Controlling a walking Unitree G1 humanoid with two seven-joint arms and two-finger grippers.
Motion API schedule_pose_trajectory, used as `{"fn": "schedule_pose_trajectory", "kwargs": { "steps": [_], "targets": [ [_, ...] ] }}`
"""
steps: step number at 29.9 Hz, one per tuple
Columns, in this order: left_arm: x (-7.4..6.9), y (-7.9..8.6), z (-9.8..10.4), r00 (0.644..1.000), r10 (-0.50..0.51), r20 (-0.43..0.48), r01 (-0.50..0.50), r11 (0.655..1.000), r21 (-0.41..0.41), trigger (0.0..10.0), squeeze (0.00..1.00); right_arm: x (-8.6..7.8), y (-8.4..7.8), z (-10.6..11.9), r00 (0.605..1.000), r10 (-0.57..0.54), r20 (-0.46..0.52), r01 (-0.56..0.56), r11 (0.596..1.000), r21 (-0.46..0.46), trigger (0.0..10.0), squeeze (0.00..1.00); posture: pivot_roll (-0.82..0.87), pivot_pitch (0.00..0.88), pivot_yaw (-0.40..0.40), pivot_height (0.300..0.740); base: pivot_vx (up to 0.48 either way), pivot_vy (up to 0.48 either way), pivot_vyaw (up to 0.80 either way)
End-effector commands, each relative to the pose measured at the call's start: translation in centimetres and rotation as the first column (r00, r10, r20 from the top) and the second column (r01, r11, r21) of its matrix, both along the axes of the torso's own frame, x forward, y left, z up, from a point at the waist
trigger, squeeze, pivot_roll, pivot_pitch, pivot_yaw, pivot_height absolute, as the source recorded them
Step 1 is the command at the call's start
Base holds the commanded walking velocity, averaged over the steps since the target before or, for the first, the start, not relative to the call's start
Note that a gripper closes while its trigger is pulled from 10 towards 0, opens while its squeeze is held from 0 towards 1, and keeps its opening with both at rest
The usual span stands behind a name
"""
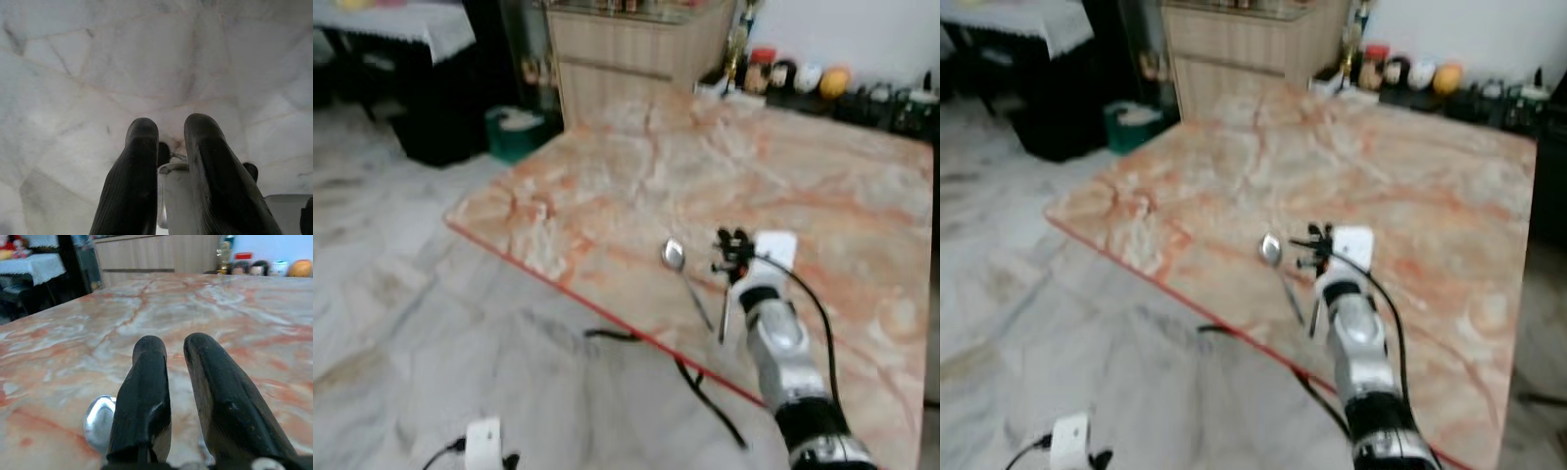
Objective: Setting the table
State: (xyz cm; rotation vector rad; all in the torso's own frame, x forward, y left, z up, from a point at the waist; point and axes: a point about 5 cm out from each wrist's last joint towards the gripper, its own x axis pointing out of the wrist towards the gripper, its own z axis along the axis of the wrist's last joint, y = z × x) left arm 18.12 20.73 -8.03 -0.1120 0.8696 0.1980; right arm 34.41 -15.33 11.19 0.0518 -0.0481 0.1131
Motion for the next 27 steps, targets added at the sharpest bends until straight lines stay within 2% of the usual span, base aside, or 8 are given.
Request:
{"fn": "schedule_pose_trajectory", "kwargs": {
  "steps": [1, 3, 4, 10, 16, 17, 18, 27],
  "targets": [
    [-0.8, 0.5, -0.3, 0.999, -0.009, -0.036, 0.009, 1.000, 0.012, 10.0, 0.00, 0.1, 1.1, 0.1, 0.998, 0.058, -0.020, -0.058, 0.998, -0.011, 10.0, 0.00, 0.02, 0.000, -0.002, 0.740, 0.000, 0.000, 0.00],
    [-0.8, 0.5, -0.3, 0.999, -0.010, -0.037, 0.011, 1.000, 0.011, 10.0, 0.00, 0.3, 1.4, 0.0, 0.994, 0.097, -0.053, -0.100, 0.994, -0.041, 10.0, 0.01, 0.02, 0.000, -0.004, 0.740, 0.000, 0.000, 0.00],
    [-0.7, 0.5, -0.3, 0.999, -0.010, -0.037, 0.010, 1.000, 0.011, 10.0, 0.00, 0.4, 1.4, -0.1, 0.990, 0.112, -0.085, -0.115, 0.993, -0.036, 10.0, 1.00, 0.02, 0.000, -0.005, 0.740, 0.000, 0.000, 0.00],
    [-0.7, 0.5, -0.3, 0.999, -0.003, -0.036, 0.003, 1.000, 0.007, 10.0, 0.00, 0.8, 1.5, -0.6, 0.951, 0.192, -0.244, -0.215, 0.974, -0.072, 10.0, 1.00, 0.02, 0.013, -0.006, 0.740, 0.000, 0.000, 0.00],
    [-0.6, 0.6, -0.3, 0.999, -0.002, -0.039, 0.002, 1.000, 0.002, 10.0, 0.00, 1.0, 1.7, 0.1, 0.907, 0.279, -0.315, -0.330, 0.936, -0.120, 10.0, 1.00, 0.01, 0.023, -0.004, 0.740, 0.000, 0.000, 0.00],
    [-0.6, 0.6, -0.3, 0.999, -0.003, -0.039, 0.002, 1.000, -0.002, 10.0, 0.00, 1.1, 1.8, 0.1, 0.898, 0.274, -0.344, -0.323, 0.942, -0.092, 10.0, 0.89, 0.01, 0.025, -0.003, 0.740, 0.000, 0.000, 0.00],
    [-0.6, 0.6, -0.3, 0.999, -0.004, -0.040, 0.003, 1.000, -0.003, 10.0, 0.00, 1.2, 1.9, 0.0, 0.892, 0.274, -0.358, -0.324, 0.942, -0.086, 10.0, 0.00, 0.01, 0.028, 0.000, 0.740, 0.000, 0.000, 0.00],
    [-0.6, 0.6, -0.2, 0.999, -0.005, -0.038, 0.004, 1.000, -0.010, 10.0, 0.00, 1.2, 2.2, -0.8, 0.862, 0.245, -0.443, -0.326, 0.938, -0.116, 10.0, 0.00, 0.02, 0.031, 0.001, 0.740, 0.000, 0.000, 0.00]
  ]
}}
